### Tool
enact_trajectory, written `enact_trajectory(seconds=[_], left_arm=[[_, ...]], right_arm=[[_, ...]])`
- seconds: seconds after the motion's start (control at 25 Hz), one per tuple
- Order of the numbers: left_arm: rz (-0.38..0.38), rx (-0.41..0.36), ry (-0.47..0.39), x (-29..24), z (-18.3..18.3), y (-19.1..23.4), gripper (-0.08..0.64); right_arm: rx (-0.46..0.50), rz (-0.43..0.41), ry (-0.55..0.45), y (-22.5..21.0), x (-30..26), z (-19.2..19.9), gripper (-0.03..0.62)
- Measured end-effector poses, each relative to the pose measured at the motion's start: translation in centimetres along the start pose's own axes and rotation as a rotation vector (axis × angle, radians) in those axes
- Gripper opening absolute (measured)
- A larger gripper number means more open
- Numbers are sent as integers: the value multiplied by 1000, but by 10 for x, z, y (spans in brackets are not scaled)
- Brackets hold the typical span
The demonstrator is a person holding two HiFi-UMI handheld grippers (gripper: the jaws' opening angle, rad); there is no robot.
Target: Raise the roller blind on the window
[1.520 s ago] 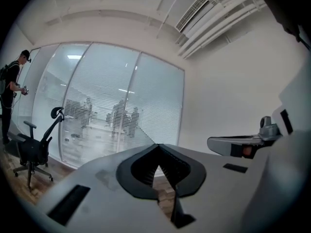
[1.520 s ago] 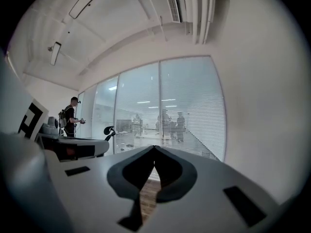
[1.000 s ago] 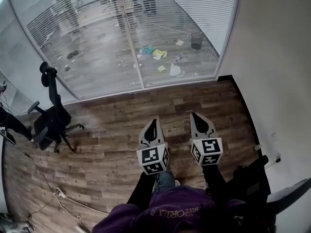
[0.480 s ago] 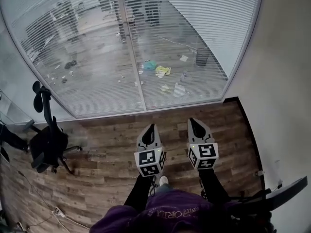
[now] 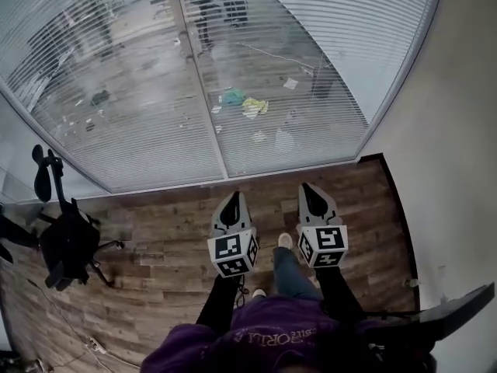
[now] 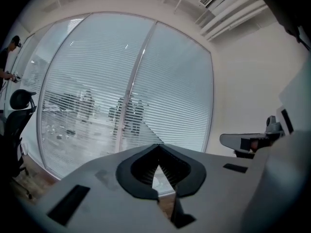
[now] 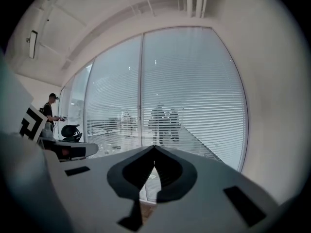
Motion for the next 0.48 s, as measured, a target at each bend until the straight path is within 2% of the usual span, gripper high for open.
enact_trajectory(seconds=[0.16, 0.36, 0.48], left_arm=[[-44, -1, -9, -74, -11, 12, 2], [-119, -34, -50, -174, -48, 19, 2], [-157, -24, -72, -225, -67, 29, 2]], right_arm=[[14, -32, -1, -32, -76, -17, -2], [41, -78, -13, -84, -169, -58, -2], [62, -117, -13, -106, -215, -79, -2]])
Point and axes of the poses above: the fingertips, and each gripper's own axes: x backward along the fingers, y to its left, z out of its underside, the point moved 7 cm from there along x, backward along the fingers, and after that the axes turned 8 degrees about -x, right-handed, at the moved point
